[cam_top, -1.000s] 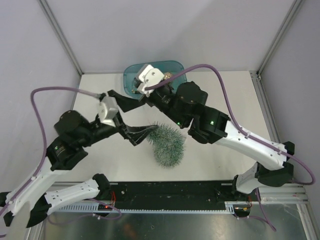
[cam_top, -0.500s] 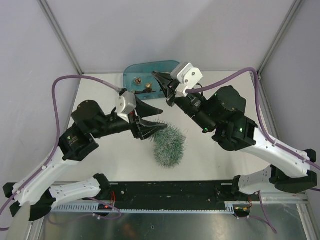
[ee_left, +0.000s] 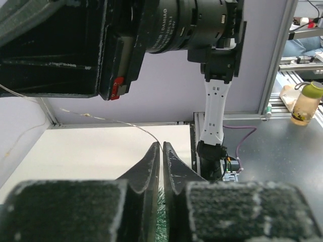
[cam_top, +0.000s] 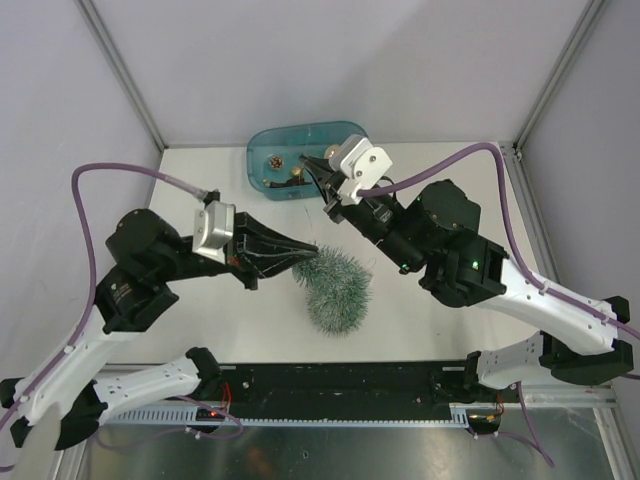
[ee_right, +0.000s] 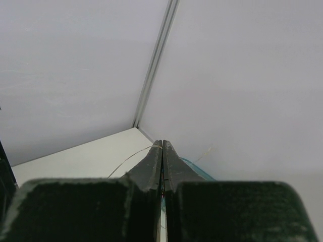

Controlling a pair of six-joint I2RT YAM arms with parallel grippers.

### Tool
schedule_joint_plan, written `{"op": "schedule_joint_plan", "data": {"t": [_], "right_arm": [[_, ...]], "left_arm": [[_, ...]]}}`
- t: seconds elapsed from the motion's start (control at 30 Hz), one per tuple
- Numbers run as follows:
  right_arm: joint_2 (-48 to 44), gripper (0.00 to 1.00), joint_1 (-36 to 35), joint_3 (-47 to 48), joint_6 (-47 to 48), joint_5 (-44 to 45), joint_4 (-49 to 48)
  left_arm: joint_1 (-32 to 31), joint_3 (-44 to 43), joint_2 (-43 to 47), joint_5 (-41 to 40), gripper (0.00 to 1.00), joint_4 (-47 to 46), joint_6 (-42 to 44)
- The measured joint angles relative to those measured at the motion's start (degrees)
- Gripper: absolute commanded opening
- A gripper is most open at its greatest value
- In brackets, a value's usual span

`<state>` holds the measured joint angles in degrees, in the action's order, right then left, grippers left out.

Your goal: Decorate the small christmas tree

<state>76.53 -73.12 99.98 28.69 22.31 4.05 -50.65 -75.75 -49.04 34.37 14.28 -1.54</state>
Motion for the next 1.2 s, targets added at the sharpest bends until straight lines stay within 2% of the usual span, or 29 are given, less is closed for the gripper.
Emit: {"op": "schedule_joint_plan", "data": {"t": [0.13, 0.47, 0.83, 1.03, 1.2], "right_arm": [[0.0, 0.0, -1.0, 0.0, 0.5, 0.4, 0.0], [-0.8, 0.0, -2.1, 0.0, 0.7, -3.4, 0.9], [1.2, 0.0, -2.3, 0.6, 0.8, -7.5, 1.4], [5.4, 0.0, -1.4, 2.2, 0.9, -8.9, 1.7], [7.6, 0.0, 1.8, 3.0, 0.1, -10.7, 1.7]], "left_arm": [[0.6, 0.5, 1.9, 2.5, 0.01, 0.0, -0.1], [3.3, 5.8, 9.4, 7.1, 0.0, 0.5, -0.5], [7.0, 7.7, 15.8, 11.5, 0.0, 6.3, 2.7], [7.5, 10.1, 19.6, 7.3, 0.0, 10.5, 7.8], [7.5, 13.7, 22.6, -3.3, 0.0, 12.1, 11.2]]}}
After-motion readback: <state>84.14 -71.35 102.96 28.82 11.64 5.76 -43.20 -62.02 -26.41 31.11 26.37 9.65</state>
